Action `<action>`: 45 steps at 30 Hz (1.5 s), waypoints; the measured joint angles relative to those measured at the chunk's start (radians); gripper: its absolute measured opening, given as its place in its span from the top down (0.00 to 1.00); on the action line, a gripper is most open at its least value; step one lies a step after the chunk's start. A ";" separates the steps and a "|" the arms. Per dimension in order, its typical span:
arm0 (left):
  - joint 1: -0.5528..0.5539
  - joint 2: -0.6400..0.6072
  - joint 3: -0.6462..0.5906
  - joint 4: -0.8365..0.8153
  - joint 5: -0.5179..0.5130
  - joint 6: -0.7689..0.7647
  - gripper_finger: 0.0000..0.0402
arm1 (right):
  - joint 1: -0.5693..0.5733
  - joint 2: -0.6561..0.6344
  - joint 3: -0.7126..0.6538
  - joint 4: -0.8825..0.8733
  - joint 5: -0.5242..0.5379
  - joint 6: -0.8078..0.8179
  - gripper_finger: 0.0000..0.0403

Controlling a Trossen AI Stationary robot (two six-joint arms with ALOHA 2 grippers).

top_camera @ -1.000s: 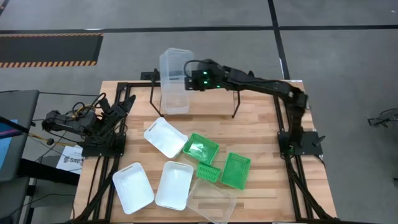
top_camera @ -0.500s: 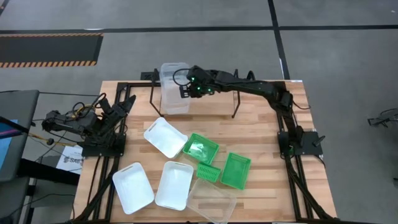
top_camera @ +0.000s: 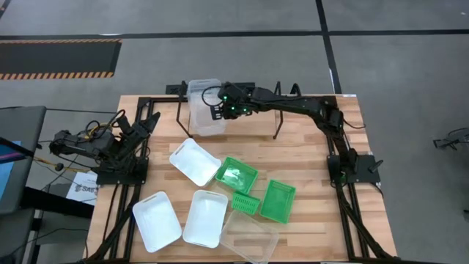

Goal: Stack baskets on shelf by color
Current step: Stack the top transparent bin on top of the transparent bin on the shelf

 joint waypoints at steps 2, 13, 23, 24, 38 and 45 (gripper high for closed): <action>0.000 0.000 0.000 0.000 0.000 0.000 0.31 | 0.004 0.010 0.004 0.013 0.001 0.000 1.00; 0.000 0.000 0.000 0.000 0.002 -0.001 0.31 | 0.004 0.010 0.001 -0.020 0.003 0.001 0.98; 0.000 0.000 0.000 0.000 0.002 -0.002 0.31 | 0.003 0.010 0.001 -0.082 0.002 -0.001 0.95; 0.000 0.000 0.000 0.000 0.002 -0.002 0.31 | 0.002 0.010 0.001 -0.080 0.002 -0.001 0.94; 0.000 0.000 0.000 0.000 0.003 -0.002 0.31 | -0.003 0.010 0.011 -0.084 -0.009 -0.041 0.71; 0.000 0.000 0.000 0.000 0.003 -0.006 0.31 | -0.009 0.010 0.167 -0.141 0.011 -0.217 0.62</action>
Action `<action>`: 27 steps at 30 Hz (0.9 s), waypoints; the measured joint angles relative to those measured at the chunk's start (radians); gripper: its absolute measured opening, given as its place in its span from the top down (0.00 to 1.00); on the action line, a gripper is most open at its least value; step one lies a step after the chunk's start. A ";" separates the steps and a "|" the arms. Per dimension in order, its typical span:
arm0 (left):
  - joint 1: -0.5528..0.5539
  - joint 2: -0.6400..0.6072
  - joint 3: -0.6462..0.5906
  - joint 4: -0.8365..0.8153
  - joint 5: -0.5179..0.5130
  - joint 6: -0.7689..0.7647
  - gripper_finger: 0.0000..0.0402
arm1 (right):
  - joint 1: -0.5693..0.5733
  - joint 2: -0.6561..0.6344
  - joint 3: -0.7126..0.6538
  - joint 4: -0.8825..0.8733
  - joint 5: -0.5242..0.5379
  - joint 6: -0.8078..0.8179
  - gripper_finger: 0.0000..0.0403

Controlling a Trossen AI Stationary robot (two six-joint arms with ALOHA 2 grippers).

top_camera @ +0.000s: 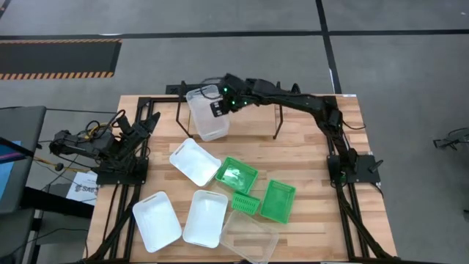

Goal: Stack baskets on shelf by color
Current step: Stack the top transparent bin on top of the transparent bin on the shelf

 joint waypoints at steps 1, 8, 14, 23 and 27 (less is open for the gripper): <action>0.000 0.000 0.000 0.000 0.000 0.000 0.31 | 0.000 0.000 0.030 0.005 0.013 -0.052 0.62; 0.000 0.000 0.000 -0.001 -0.003 0.000 0.31 | -0.042 -0.001 0.097 0.192 0.040 -0.271 0.64; 0.000 0.000 0.000 -0.013 -0.028 0.001 0.31 | -0.096 0.037 0.094 0.257 0.012 -0.283 0.70; 0.000 0.000 0.000 -0.019 -0.065 -0.003 0.31 | -0.114 0.154 0.096 0.346 -0.015 -0.272 0.73; 0.000 0.000 0.000 -0.019 -0.070 -0.004 0.31 | -0.114 0.165 0.094 0.341 -0.033 -0.272 0.73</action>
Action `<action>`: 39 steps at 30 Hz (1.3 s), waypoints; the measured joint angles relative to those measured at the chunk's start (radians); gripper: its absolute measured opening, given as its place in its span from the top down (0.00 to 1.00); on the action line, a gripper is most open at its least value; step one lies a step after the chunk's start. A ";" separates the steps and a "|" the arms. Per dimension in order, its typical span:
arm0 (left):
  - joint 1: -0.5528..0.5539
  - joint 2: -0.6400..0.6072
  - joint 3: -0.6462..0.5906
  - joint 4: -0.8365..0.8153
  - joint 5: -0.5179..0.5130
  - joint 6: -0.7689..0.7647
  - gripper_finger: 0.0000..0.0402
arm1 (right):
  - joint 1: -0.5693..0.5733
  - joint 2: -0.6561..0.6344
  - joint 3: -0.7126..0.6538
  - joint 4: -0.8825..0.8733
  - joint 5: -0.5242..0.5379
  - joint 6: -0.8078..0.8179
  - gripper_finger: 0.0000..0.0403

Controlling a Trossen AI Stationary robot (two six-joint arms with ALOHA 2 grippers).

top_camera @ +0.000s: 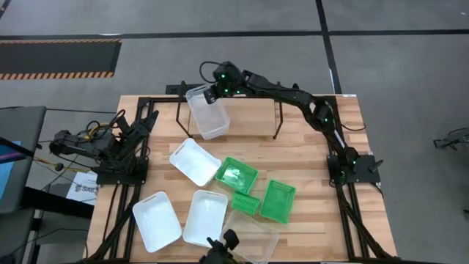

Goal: Stack baskets on shelf by color
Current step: Stack the top transparent bin on top of the transparent bin on the shelf, then adjust the transparent bins on the shelf

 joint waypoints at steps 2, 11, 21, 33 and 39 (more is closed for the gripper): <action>0.000 0.000 0.000 0.000 -0.001 -0.002 0.31 | 0.000 -0.021 0.000 0.008 0.000 -0.001 0.73; 0.000 0.000 0.000 -0.006 -0.020 0.005 0.31 | 0.030 -0.070 0.004 0.215 0.124 -0.110 0.73; 0.000 0.000 0.000 -0.016 -0.026 -0.007 0.31 | 0.015 0.043 0.001 0.165 0.119 -0.090 0.74; 0.000 0.000 0.000 -0.016 -0.028 -0.015 0.31 | 0.008 -0.061 0.002 0.088 0.041 -0.128 0.74; 0.000 0.000 0.000 -0.019 -0.007 -0.016 0.31 | 0.039 -0.173 0.005 -0.313 -0.284 -0.235 0.74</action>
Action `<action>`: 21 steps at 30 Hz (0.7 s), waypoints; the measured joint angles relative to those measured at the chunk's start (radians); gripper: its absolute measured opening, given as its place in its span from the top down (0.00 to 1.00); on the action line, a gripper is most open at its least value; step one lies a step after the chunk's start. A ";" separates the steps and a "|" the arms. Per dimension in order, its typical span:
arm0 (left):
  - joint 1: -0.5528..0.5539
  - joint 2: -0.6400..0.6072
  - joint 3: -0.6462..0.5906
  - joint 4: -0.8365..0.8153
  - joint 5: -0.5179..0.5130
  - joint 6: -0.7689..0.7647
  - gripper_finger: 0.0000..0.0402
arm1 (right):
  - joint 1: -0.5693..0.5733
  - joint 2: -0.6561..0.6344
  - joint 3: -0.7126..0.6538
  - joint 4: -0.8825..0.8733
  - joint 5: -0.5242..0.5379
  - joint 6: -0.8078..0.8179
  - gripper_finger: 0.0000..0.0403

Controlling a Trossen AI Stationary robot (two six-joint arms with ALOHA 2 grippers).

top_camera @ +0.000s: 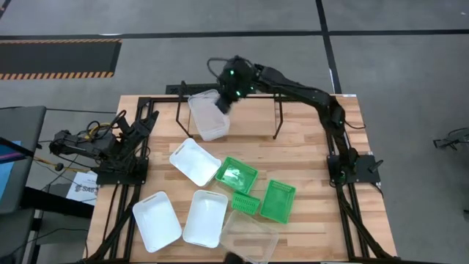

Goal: Stack baskets on shelf by color
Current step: Adjust the transparent bins on the shelf

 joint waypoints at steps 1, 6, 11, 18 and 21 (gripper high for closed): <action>0.000 0.000 0.000 -0.002 0.000 0.000 0.31 | 0.013 -0.007 0.000 -0.075 0.005 -0.022 0.74; 0.000 0.000 0.000 -0.004 0.000 0.001 0.31 | 0.077 0.001 -0.004 -0.329 0.299 -0.062 0.74; 0.000 0.000 0.000 -0.007 0.000 0.002 0.31 | 0.097 0.034 -0.019 -0.446 0.386 -0.040 0.74; 0.000 0.000 0.000 -0.149 -0.001 -0.066 0.31 | 0.129 0.090 -0.026 -0.377 0.340 -0.010 0.74; 0.000 0.000 0.000 -0.248 -0.016 -0.194 0.31 | 0.134 0.093 -0.026 -0.360 0.319 -0.011 0.74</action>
